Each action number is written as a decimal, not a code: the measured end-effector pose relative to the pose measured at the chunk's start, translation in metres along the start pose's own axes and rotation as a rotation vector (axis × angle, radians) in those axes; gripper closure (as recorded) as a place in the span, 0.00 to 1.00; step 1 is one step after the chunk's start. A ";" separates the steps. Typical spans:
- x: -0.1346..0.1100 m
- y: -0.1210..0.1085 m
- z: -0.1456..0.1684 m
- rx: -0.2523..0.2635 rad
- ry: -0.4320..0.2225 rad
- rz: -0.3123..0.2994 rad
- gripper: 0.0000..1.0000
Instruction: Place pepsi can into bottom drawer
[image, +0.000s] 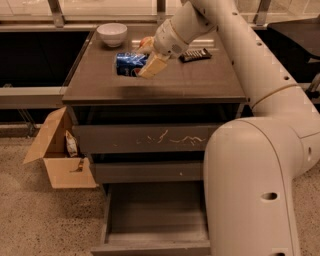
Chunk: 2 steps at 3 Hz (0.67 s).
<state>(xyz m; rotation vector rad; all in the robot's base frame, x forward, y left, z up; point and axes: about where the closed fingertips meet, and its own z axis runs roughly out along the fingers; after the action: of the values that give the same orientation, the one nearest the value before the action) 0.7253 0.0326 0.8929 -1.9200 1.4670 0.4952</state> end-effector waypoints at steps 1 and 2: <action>0.000 0.000 0.000 0.000 0.000 0.000 1.00; -0.007 0.003 0.011 -0.019 0.020 0.008 1.00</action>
Offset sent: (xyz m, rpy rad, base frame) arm -0.0170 0.0225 -0.0050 -0.0634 0.0336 -0.0024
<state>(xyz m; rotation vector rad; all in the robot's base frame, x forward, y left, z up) 0.7211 0.0445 0.8890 -1.9398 1.4882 0.4957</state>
